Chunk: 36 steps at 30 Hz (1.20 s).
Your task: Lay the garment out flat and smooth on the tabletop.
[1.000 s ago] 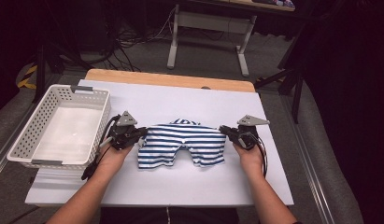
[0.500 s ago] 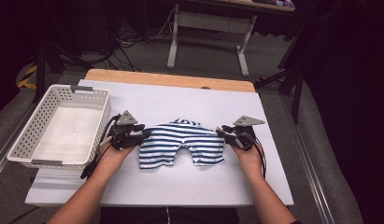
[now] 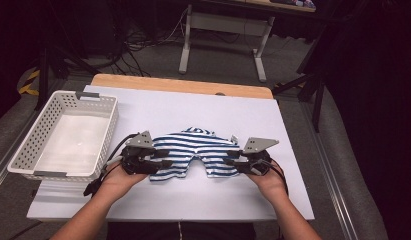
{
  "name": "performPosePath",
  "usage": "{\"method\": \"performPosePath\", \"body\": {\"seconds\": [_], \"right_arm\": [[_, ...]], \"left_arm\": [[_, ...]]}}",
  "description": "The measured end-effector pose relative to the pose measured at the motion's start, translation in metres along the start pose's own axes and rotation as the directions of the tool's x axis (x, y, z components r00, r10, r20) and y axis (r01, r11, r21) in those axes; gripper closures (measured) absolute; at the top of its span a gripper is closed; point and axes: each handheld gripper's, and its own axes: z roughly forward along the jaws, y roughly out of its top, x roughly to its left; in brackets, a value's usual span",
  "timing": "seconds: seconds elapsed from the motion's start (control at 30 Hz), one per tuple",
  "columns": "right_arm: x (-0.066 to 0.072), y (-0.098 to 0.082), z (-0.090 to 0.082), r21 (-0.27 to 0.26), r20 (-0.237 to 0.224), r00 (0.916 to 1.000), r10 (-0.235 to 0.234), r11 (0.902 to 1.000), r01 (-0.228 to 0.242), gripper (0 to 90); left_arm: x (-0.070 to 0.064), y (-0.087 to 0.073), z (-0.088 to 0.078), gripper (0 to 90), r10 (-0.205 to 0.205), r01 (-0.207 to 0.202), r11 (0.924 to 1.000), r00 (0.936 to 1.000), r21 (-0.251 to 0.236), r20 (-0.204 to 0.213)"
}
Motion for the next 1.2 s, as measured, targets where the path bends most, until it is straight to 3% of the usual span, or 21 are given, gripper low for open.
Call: {"method": "performPosePath", "body": {"seconds": [0.17, 0.3, 0.47, 0.73, 0.83, 1.03, 1.2], "right_arm": [[0.01, 0.0, 0.013, 0.037, -0.077, 0.996, -0.044, 0.9982, 0.047, 67.8], [0.015, -0.001, 0.021, 0.056, -0.122, 0.9903, -0.067, 0.9957, 0.074, 69.2], [0.015, -0.005, 0.031, 0.102, -0.148, 0.9859, -0.077, 0.9905, 0.093, 68.1], [0.012, -0.015, 0.042, 0.183, -0.157, 0.9838, -0.087, 0.9763, 0.115, 64.8], [0.011, -0.016, 0.043, 0.178, -0.162, 0.9835, -0.081, 0.978, 0.11, 65.0], [0.012, -0.015, 0.044, 0.177, -0.147, 0.9844, -0.097, 0.9766, 0.122, 82.3], [0.013, -0.014, 0.044, 0.172, -0.15, 0.9858, -0.075, 0.9798, 0.101, 85.5]], "left_arm": [[-0.002, -0.004, 0.014, 62.4, 0.007, -0.01, 0.9984, 0.9983, 0.056, 0.057], [-0.004, -0.006, 0.024, 62.4, 0.032, -0.038, 0.9946, 0.9971, 0.096, 0.07], [-0.001, -0.011, 0.032, 62.4, 0.008, -0.018, 0.9911, 0.9967, 0.132, 0.081], [0.004, -0.019, 0.041, 62.2, 0.005, -0.017, 0.9834, 0.9978, 0.181, 0.067], [0.006, -0.021, 0.044, 62.2, -0.001, -0.012, 0.9807, 0.9977, 0.195, 0.068], [0.005, -0.023, 0.052, 66.6, 0.014, -0.026, 0.9691, 0.9986, 0.245, 0.05], [0.006, -0.024, 0.053, 74.6, 0.024, -0.032, 0.9683, 0.9991, 0.248, 0.034]]}}
